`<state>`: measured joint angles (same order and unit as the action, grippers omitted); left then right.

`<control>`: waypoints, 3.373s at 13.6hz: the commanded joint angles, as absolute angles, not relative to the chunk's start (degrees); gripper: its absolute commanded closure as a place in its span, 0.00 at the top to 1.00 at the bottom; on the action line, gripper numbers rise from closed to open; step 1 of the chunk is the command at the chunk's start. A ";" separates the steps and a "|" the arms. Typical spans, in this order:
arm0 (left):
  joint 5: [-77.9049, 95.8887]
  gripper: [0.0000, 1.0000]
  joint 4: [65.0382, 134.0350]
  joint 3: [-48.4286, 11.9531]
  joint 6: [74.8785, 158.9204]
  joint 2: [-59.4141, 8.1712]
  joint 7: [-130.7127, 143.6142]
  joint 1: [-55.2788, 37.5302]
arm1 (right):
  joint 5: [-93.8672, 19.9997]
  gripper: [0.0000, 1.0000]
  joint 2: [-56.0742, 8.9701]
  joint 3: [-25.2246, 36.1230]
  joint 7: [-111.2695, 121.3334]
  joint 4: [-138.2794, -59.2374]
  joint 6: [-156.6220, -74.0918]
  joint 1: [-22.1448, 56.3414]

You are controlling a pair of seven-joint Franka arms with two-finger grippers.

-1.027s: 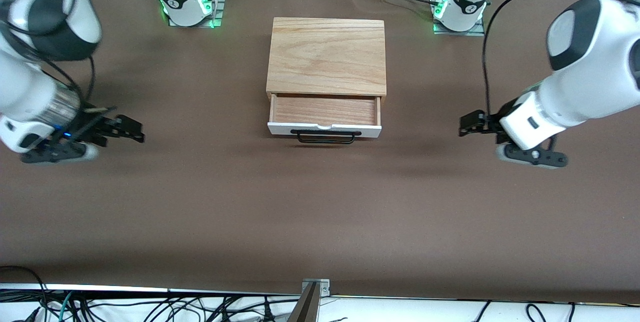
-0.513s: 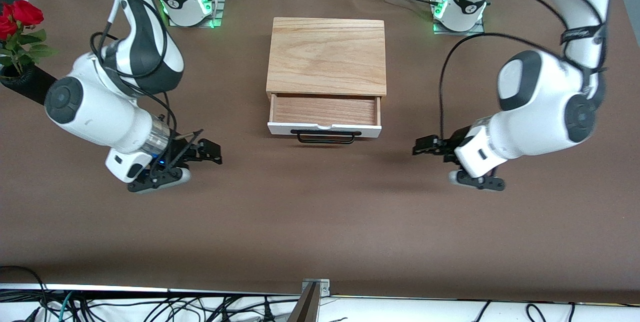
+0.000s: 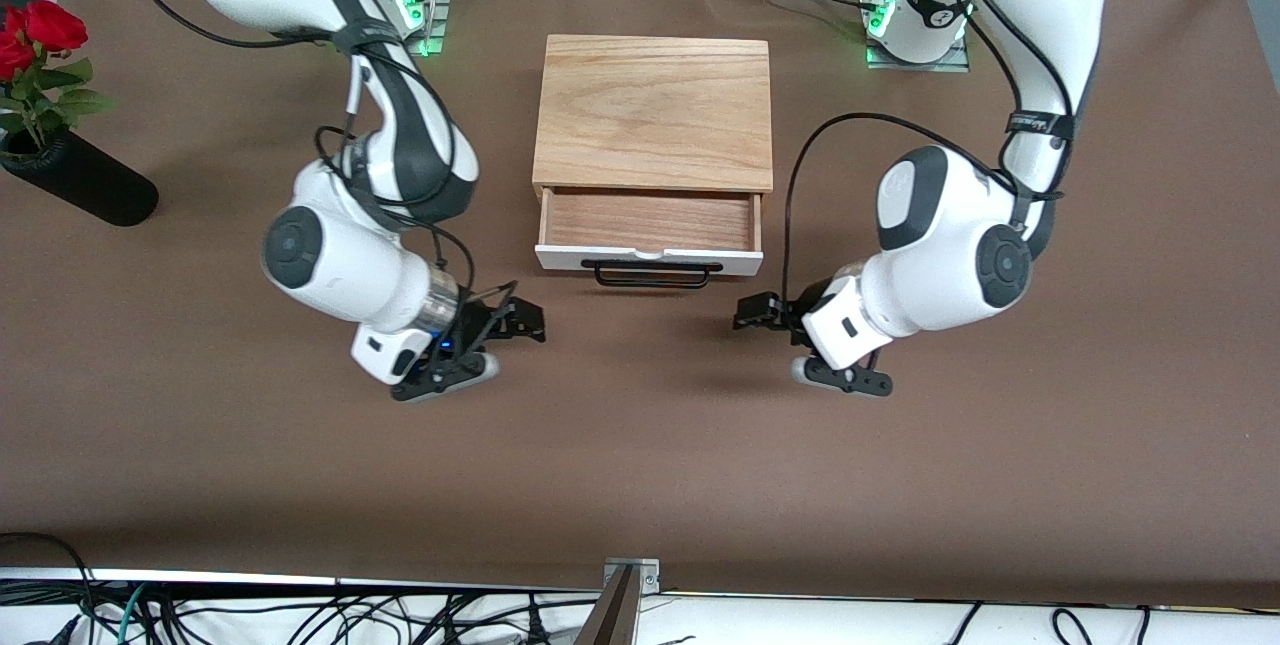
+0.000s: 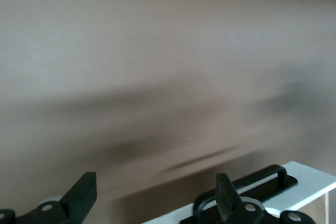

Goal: Close drawer with both arms simultaneously
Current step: 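Move the left and right grippers toward the open drawer's white front, then push the white drawer front into the box with both grippers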

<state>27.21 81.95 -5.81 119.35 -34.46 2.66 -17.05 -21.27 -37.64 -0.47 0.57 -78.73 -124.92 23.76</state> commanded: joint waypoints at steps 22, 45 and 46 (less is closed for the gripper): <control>30.94 1.00 89.30 -11.78 114.26 -35.95 2.20 -18.02 | -25.66 1.00 -40.17 -2.81 -4.66 -77.43 -111.72 28.30; 31.03 1.00 89.30 -11.78 99.85 -35.33 2.72 -17.93 | -25.66 1.00 -40.78 -3.08 -4.83 -78.31 -97.12 32.96; 31.03 1.00 89.21 -11.78 99.23 -35.25 2.72 -17.93 | -25.66 1.00 -40.69 -3.08 -4.83 -78.31 -96.60 32.96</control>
